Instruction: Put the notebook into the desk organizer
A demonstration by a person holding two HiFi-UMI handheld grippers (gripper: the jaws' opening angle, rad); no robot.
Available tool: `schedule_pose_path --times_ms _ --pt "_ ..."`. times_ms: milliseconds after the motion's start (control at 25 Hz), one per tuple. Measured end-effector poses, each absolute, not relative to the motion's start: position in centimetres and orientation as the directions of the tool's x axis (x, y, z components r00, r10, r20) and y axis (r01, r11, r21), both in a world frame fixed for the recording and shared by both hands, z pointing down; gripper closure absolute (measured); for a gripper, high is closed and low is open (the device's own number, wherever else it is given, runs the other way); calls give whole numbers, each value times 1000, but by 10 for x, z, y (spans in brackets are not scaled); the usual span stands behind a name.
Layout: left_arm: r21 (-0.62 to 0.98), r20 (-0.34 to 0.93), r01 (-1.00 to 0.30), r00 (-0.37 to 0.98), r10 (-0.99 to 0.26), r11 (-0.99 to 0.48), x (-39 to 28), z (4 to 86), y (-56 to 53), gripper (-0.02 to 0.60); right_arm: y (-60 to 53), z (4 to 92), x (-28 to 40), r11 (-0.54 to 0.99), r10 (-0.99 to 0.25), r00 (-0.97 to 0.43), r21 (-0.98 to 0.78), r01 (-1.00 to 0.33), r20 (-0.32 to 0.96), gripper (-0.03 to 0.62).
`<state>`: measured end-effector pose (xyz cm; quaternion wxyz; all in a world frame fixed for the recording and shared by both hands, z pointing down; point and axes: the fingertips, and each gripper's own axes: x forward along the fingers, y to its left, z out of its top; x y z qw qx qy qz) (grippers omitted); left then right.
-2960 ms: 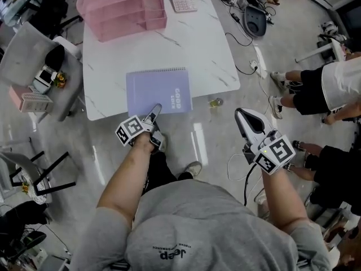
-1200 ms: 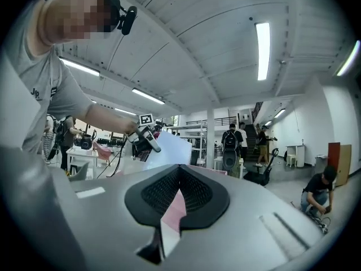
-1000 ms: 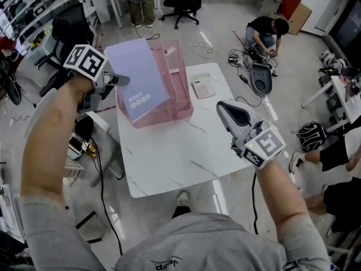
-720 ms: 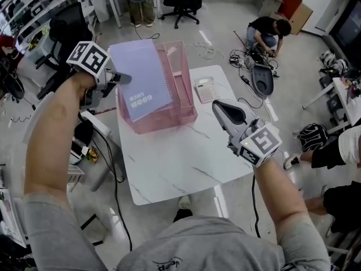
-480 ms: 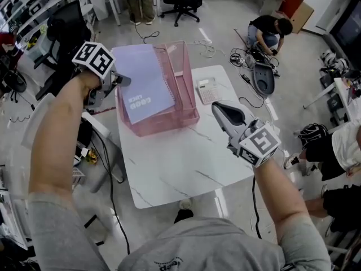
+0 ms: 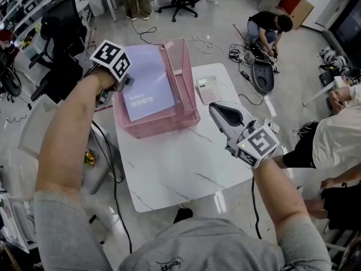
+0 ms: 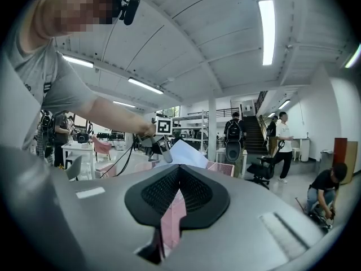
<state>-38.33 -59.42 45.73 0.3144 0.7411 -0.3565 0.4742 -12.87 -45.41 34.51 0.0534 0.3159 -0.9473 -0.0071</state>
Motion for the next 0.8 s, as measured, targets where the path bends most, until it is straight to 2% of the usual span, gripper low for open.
schedule_pose_path --times_ms 160,280,400,520,640,800 --pt "3 940 -847 184 -288 -531 -393 469 -607 395 -456 350 -132 803 -596 -797 50 -594 101 592" --pt "-154 931 -837 56 -361 -526 -407 478 -615 269 -458 356 -133 804 -594 -798 47 -592 102 592" --pt "-315 893 -760 -34 -449 -569 -403 481 -614 237 -458 358 -133 807 -590 -801 46 -589 101 592" --pt "-380 825 -718 21 -565 -582 -378 475 -619 215 -456 357 -133 809 -587 -803 42 -586 105 592" --pt "-357 762 -764 94 -640 -537 -364 460 -619 212 -455 357 -135 810 -586 -803 43 -585 109 592" --pt "-370 670 -807 112 -734 -460 -359 426 -616 213 -457 353 -131 810 -586 -802 47 -585 111 592"
